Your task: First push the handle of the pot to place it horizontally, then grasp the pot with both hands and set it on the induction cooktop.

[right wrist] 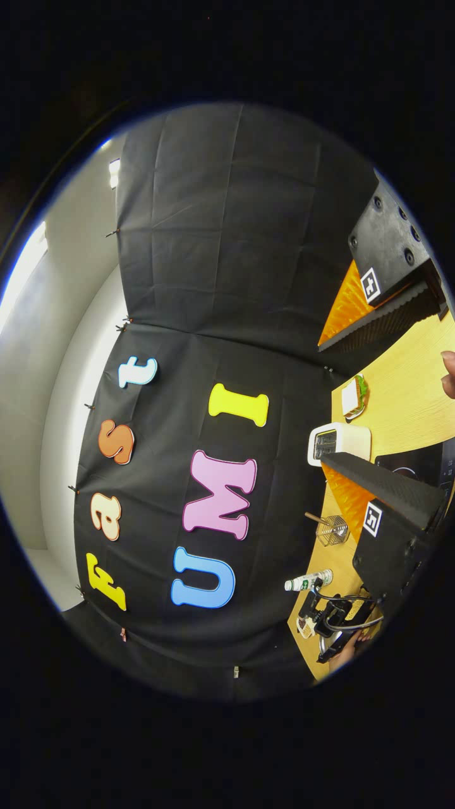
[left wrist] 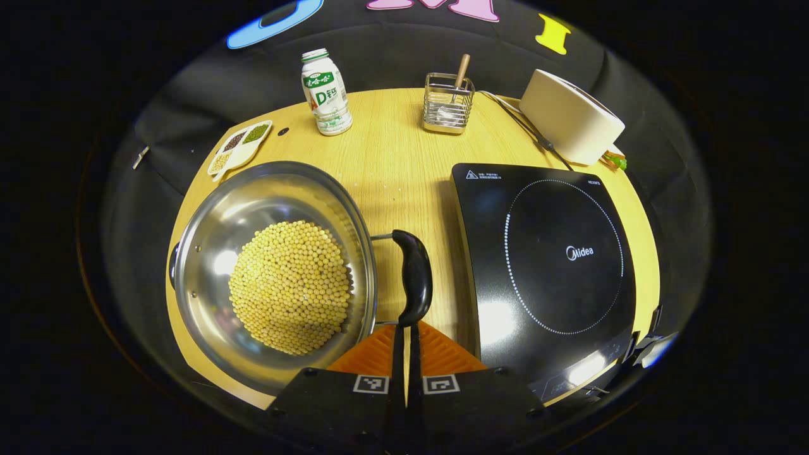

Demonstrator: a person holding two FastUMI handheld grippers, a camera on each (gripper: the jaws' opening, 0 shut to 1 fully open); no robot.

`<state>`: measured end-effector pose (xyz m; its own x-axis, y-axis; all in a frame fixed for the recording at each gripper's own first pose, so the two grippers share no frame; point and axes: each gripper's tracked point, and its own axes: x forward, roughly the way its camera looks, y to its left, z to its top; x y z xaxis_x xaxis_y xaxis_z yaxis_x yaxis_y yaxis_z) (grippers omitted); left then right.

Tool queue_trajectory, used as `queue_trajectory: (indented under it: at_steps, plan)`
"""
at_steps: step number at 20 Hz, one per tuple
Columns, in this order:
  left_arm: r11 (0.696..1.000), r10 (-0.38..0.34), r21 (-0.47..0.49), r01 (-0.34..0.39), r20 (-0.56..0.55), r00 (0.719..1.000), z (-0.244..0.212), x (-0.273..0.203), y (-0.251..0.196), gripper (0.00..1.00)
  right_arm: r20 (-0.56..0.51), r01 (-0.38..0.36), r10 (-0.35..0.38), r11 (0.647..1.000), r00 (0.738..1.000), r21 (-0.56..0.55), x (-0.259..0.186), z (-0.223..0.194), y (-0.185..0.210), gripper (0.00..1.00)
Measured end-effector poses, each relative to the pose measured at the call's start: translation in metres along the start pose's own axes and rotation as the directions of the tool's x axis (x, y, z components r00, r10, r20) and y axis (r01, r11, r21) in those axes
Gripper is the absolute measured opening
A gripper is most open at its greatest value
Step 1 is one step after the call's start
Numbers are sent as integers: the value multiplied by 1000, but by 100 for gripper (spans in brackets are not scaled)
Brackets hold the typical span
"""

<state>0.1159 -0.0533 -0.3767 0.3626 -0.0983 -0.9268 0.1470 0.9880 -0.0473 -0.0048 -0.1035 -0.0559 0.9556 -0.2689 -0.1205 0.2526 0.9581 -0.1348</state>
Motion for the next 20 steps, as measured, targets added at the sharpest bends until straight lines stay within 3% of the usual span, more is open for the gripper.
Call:
queue_trajectory:
  at_steps: [5, 8, 10, 13, 17, 20]
  plan:
    - [989, -144, -10, 145, 70, 987, -7, -28, -22, 5, -17, -57, 57, 998, 998, 12, -16, -4, 25, 98]
    - [980, -200, 22, 199, 180, 963, 1, -63, -20, 8, -26, -118, 118, 993, 993, 13, -14, -3, 57, 98]
    - [977, -212, 38, 209, 258, 943, 9, -87, -11, 44, -28, -160, 160, 987, 987, 16, -13, -3, 77, 98]
    - [988, -155, 32, 154, 364, 919, 22, -122, 23, 97, -27, -228, 229, 974, 973, 13, -14, -1, 111, 98]
    - [989, -130, -9, 147, 416, 900, 23, -146, 71, 96, -63, -344, 347, 938, 936, 47, -13, -11, 167, 98]
    - [997, -60, -21, 76, 428, 902, 17, -148, 128, 96, -118, -400, 412, 909, 903, 112, -12, -28, 206, 98]
